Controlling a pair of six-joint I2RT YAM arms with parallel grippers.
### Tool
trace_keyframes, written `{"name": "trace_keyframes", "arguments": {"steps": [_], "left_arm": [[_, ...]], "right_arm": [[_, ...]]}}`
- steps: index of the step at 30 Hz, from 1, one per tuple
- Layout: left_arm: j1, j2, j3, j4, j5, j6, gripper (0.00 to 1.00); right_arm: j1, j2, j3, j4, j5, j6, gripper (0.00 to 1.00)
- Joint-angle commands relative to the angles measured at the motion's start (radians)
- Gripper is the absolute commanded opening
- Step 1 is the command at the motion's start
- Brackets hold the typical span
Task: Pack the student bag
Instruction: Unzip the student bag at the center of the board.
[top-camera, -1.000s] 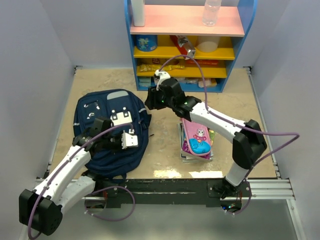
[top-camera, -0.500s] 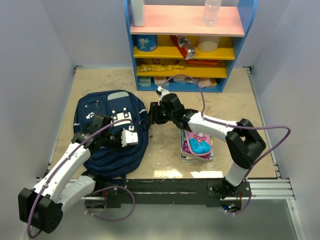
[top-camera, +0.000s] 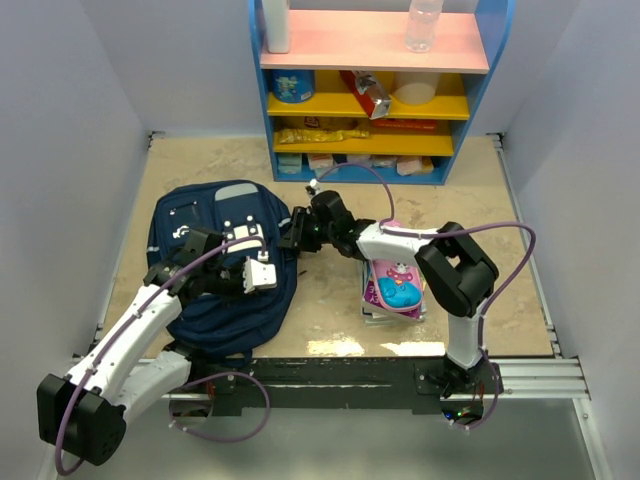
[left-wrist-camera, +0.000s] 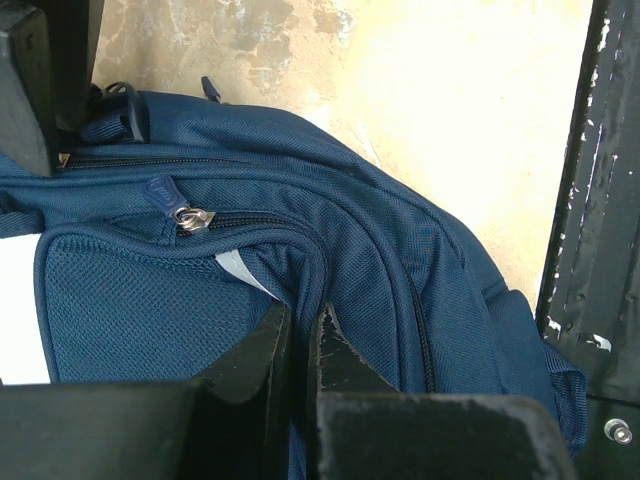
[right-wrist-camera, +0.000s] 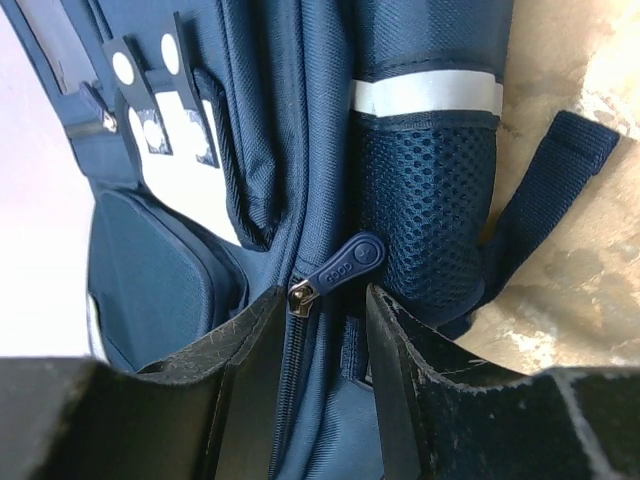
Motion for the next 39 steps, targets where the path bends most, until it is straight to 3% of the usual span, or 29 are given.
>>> {"name": "trace_keyframes", "arguments": {"steps": [1,15,25,30,31,34,39], "left_arm": [[-0.005,-0.028,0.020,0.031,0.065,-0.017,0.00],[-0.005,-0.044,0.012,0.031,0.075,-0.005,0.00],[-0.005,-0.055,0.007,0.037,0.079,-0.005,0.00],[-0.005,-0.055,0.013,0.037,0.085,-0.008,0.00],[-0.005,-0.054,0.013,0.040,0.085,-0.010,0.00],[-0.005,-0.054,0.018,0.046,0.085,-0.014,0.00],[-0.005,-0.049,0.023,0.061,0.085,-0.025,0.00]], "right_arm": [[0.007,-0.016,0.066,0.001,0.003,0.080,0.41],[0.009,0.036,0.108,0.008,0.040,0.129,0.35],[0.050,0.059,0.183,-0.152,0.176,-0.053,0.31],[0.064,0.087,0.250,-0.221,0.227,-0.123,0.19],[0.064,0.090,0.257,-0.230,0.227,-0.127,0.10],[0.064,0.081,0.260,-0.242,0.249,-0.136,0.00],[0.065,0.032,0.232,-0.258,0.295,-0.155,0.00]]}}
